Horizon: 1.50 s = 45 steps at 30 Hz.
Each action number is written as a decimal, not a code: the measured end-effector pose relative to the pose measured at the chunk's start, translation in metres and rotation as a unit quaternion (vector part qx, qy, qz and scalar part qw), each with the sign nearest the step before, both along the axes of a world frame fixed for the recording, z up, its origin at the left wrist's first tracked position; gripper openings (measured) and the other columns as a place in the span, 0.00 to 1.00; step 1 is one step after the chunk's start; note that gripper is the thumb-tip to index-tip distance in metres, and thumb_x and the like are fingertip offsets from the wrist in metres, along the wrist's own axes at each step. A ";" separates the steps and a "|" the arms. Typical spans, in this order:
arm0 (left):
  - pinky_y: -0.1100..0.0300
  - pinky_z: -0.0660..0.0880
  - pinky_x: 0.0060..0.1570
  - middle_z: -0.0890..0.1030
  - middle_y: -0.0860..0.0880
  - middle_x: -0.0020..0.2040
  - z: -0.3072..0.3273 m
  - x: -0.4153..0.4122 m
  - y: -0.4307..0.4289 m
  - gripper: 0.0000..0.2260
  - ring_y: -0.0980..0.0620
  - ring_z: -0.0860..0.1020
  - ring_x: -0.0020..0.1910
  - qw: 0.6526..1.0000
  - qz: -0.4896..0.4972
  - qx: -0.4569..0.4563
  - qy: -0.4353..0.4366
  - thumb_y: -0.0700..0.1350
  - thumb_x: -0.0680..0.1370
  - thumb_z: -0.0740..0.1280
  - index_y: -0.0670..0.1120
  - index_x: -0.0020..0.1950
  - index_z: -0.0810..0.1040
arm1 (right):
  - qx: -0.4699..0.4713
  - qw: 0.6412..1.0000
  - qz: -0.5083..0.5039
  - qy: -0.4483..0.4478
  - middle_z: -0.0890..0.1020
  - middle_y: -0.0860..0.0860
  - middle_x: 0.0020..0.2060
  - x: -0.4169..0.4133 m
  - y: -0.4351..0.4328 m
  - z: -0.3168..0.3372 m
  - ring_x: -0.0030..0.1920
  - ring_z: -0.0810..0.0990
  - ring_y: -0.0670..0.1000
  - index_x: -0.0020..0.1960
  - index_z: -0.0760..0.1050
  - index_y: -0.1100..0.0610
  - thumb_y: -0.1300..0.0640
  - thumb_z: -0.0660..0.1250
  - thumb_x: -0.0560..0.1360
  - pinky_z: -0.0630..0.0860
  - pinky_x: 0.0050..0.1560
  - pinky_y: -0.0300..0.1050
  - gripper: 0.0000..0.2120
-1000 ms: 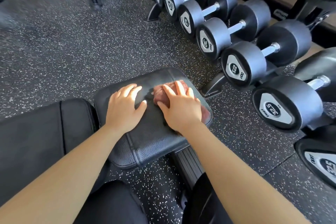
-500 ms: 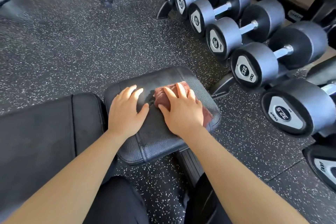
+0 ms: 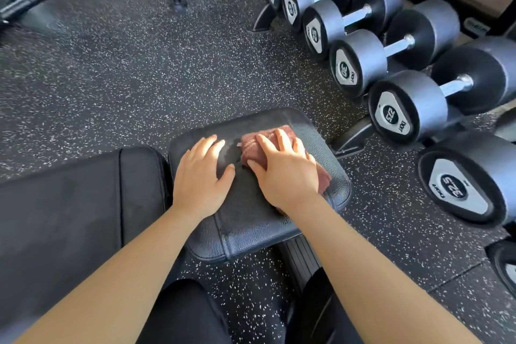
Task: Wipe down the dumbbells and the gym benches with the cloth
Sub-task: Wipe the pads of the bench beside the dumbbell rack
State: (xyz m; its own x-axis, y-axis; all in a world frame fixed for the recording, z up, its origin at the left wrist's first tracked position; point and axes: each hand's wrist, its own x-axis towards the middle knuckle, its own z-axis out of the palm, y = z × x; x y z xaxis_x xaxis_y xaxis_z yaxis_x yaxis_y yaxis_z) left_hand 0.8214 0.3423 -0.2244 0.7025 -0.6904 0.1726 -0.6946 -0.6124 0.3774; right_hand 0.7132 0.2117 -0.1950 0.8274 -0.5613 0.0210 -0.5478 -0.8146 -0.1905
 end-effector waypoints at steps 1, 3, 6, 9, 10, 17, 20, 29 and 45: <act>0.53 0.55 0.71 0.65 0.48 0.73 0.000 0.000 0.000 0.24 0.48 0.60 0.74 1.000 -0.001 0.001 0.001 0.51 0.77 0.61 0.46 0.71 0.65 | 0.006 1.000 -0.001 0.004 0.58 0.54 0.74 0.009 -0.005 0.001 0.72 0.58 0.62 0.74 0.55 0.45 0.39 0.53 0.78 0.63 0.65 0.60 0.26; 0.53 0.56 0.71 0.66 0.48 0.73 0.001 0.000 0.000 0.24 0.48 0.60 0.73 1.000 -0.001 0.000 0.001 0.51 0.76 0.61 0.46 0.71 0.66 | 0.032 0.999 -0.007 0.006 0.57 0.54 0.74 0.028 -0.016 0.005 0.72 0.56 0.63 0.74 0.55 0.46 0.40 0.53 0.78 0.60 0.67 0.62 0.26; 0.55 0.56 0.70 0.67 0.49 0.72 0.002 0.000 0.000 0.24 0.49 0.61 0.73 1.000 0.001 -0.009 -0.004 0.51 0.76 0.62 0.46 0.70 0.67 | 0.055 0.998 -0.016 -0.001 0.56 0.54 0.74 0.052 -0.032 0.007 0.71 0.56 0.63 0.74 0.57 0.47 0.41 0.55 0.78 0.60 0.67 0.62 0.26; 0.56 0.58 0.70 0.68 0.49 0.71 0.003 0.000 -0.001 0.23 0.50 0.63 0.71 1.000 0.007 -0.019 -0.008 0.51 0.75 0.63 0.47 0.69 0.68 | 0.052 0.999 -0.005 -0.001 0.56 0.55 0.74 0.065 -0.044 0.009 0.70 0.57 0.65 0.73 0.58 0.48 0.42 0.56 0.78 0.62 0.66 0.63 0.26; 0.55 0.59 0.69 0.69 0.49 0.71 0.003 -0.001 -0.002 0.23 0.50 0.64 0.71 1.000 0.010 -0.020 -0.008 0.51 0.75 0.63 0.47 0.69 0.68 | 0.050 0.999 0.001 0.003 0.56 0.55 0.74 0.065 -0.046 0.010 0.70 0.57 0.65 0.74 0.58 0.48 0.42 0.56 0.78 0.62 0.66 0.63 0.26; 0.56 0.56 0.70 0.68 0.49 0.71 0.008 -0.002 -0.002 0.22 0.50 0.63 0.72 0.999 0.012 -0.025 0.031 0.47 0.76 0.65 0.46 0.69 0.68 | 0.046 0.998 0.038 0.035 0.54 0.55 0.75 0.027 -0.025 0.016 0.71 0.58 0.64 0.75 0.53 0.47 0.40 0.57 0.77 0.62 0.65 0.59 0.31; 0.58 0.55 0.71 0.67 0.48 0.72 0.012 0.003 0.015 0.21 0.49 0.62 0.72 0.999 -0.018 -0.020 0.044 0.45 0.77 0.63 0.44 0.70 0.68 | 0.041 0.996 0.067 0.028 0.54 0.54 0.76 0.006 0.013 0.010 0.71 0.58 0.64 0.76 0.51 0.45 0.38 0.56 0.76 0.67 0.63 0.58 0.32; 0.42 0.53 0.72 0.63 0.49 0.74 0.015 0.049 0.103 0.24 0.49 0.58 0.74 0.994 0.018 0.107 -0.014 0.52 0.78 0.60 0.48 0.73 0.64 | 0.065 0.998 0.009 -0.001 0.56 0.52 0.75 0.077 0.040 0.006 0.72 0.56 0.64 0.74 0.57 0.44 0.42 0.55 0.79 0.53 0.69 0.64 0.25; 0.47 0.48 0.73 0.61 0.52 0.75 0.001 0.059 0.108 0.24 0.52 0.54 0.75 0.999 -0.010 0.043 0.013 0.53 0.77 0.58 0.48 0.72 0.64 | 0.026 0.999 -0.041 0.004 0.59 0.51 0.74 0.095 0.089 0.004 0.70 0.59 0.62 0.71 0.60 0.41 0.40 0.56 0.78 0.65 0.62 0.59 0.22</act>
State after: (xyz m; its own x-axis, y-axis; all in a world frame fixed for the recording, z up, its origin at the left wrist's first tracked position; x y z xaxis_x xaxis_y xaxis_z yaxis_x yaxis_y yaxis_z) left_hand 0.8804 0.4505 -0.2236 0.6921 -0.7156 0.0941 -0.6973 -0.6293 0.3430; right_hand 0.8077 0.3012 -0.1907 0.7785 -0.6274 -0.0157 -0.6140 -0.7562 -0.2262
